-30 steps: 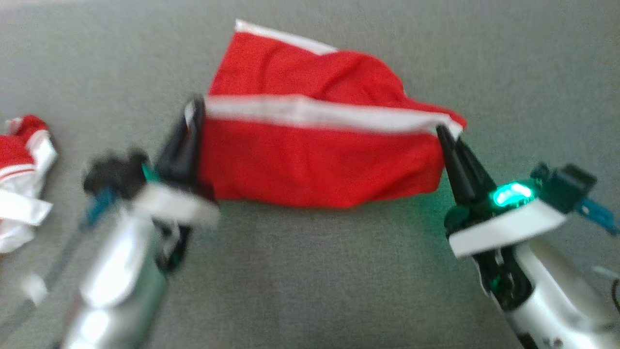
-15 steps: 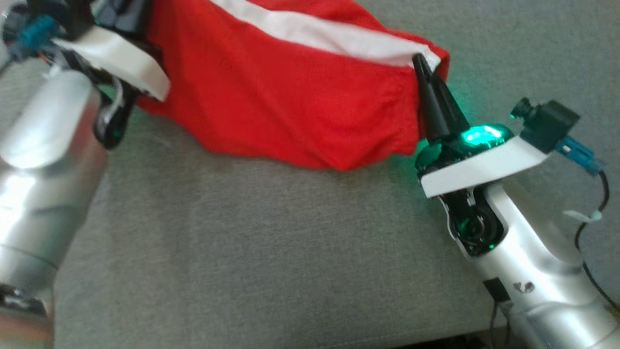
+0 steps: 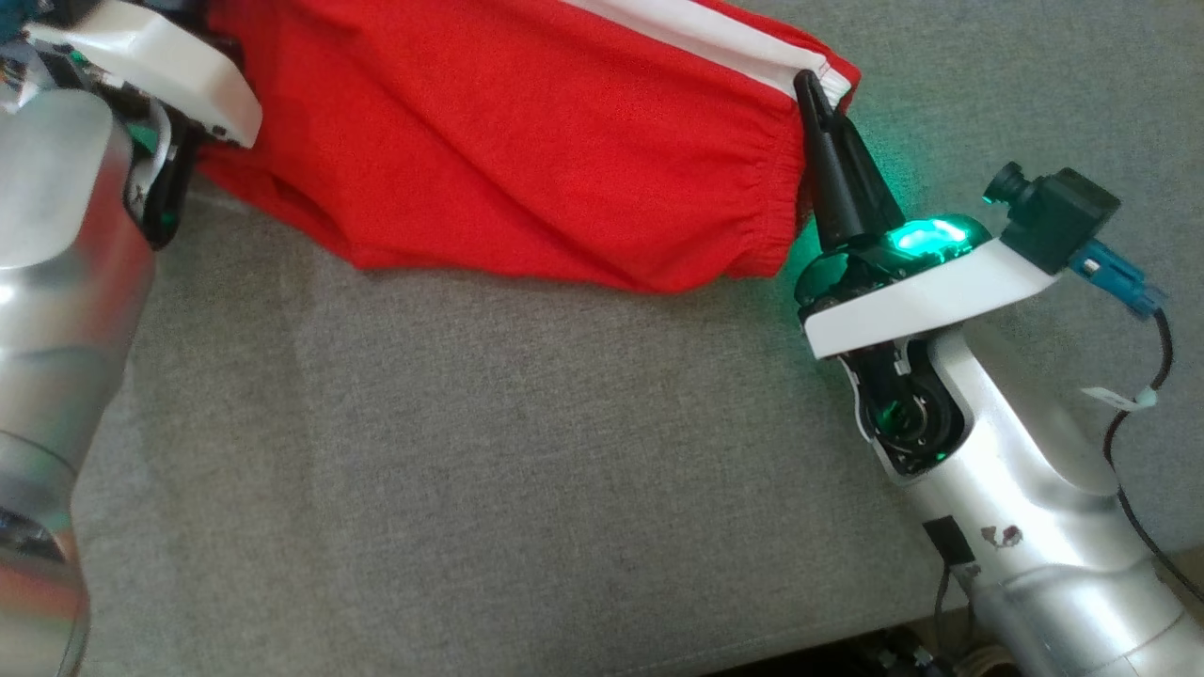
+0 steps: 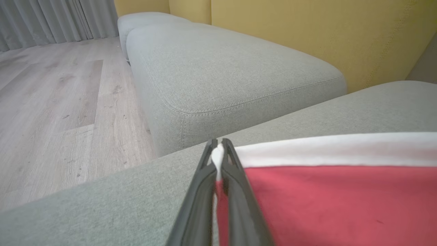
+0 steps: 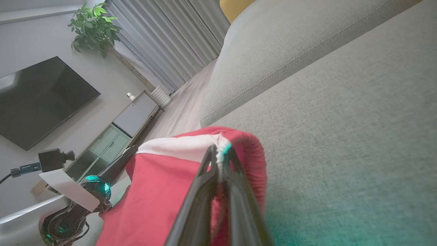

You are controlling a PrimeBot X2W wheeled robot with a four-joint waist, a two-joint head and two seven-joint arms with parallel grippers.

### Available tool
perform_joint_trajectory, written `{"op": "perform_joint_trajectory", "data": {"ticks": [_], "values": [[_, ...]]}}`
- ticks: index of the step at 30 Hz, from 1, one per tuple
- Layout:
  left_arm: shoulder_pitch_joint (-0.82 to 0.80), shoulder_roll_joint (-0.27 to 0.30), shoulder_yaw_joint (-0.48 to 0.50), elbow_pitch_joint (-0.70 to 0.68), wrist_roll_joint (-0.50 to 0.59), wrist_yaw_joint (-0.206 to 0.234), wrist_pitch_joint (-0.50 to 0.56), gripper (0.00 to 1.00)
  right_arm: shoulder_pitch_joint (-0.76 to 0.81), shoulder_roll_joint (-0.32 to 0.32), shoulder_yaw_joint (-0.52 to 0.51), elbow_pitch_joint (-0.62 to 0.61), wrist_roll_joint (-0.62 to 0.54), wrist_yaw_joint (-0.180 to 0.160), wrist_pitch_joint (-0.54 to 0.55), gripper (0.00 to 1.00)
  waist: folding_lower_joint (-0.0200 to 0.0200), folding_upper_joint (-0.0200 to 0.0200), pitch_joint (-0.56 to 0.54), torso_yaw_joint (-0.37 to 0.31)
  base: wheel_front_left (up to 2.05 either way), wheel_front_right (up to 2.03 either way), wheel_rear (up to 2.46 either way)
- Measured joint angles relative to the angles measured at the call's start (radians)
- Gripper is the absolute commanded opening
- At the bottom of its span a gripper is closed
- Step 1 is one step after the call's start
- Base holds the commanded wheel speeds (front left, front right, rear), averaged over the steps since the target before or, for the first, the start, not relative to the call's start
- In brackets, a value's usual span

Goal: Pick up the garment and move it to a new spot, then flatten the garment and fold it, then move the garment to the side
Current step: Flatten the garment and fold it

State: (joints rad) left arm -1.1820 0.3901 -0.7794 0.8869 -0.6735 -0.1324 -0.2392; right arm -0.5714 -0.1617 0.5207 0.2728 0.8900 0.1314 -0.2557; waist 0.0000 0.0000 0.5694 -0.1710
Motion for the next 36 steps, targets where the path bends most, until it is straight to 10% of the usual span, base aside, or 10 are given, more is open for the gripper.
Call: {"op": "perform_joint_trajectory", "data": {"ticks": [1,2,3,9,17,36], "values": [[0.000,-0.005,-0.003,0.015,-0.005,0.000,0.000,0.62,-0.003,0.000,0.004,0.004,0.000,0.000,0.000,0.13,0.0000,0.0000,0.000,0.000,0.00,0.00,0.00],[0.001,-0.009,-0.003,0.027,-0.007,0.000,-0.001,1.00,-0.005,0.000,0.004,0.008,0.000,0.000,0.000,0.62,-0.0001,0.0000,0.000,0.001,0.00,0.00,0.00],[0.000,-0.014,-0.005,0.040,-0.008,0.000,-0.001,1.00,-0.008,0.002,0.004,0.015,0.001,0.000,-0.001,1.00,-0.0001,0.0000,-0.001,0.002,0.00,0.00,0.00],[0.057,-0.033,0.000,0.111,-0.019,0.000,-0.013,1.00,-0.005,-0.002,0.017,0.076,-0.004,0.000,-0.001,1.00,-0.0001,0.0000,-0.040,0.012,0.00,0.00,0.00],[0.316,-0.064,0.253,-0.090,0.022,0.109,-0.013,1.00,0.114,-0.024,-0.051,0.107,-0.061,0.000,-0.001,1.00,-0.0001,0.0000,-0.132,0.041,0.00,0.00,0.00],[0.838,-0.222,0.596,-0.433,0.407,0.149,-0.014,1.00,0.266,0.060,-0.415,0.088,-0.576,0.000,-0.001,1.00,-0.0002,0.0001,-0.319,0.129,0.00,0.00,0.00]]}}
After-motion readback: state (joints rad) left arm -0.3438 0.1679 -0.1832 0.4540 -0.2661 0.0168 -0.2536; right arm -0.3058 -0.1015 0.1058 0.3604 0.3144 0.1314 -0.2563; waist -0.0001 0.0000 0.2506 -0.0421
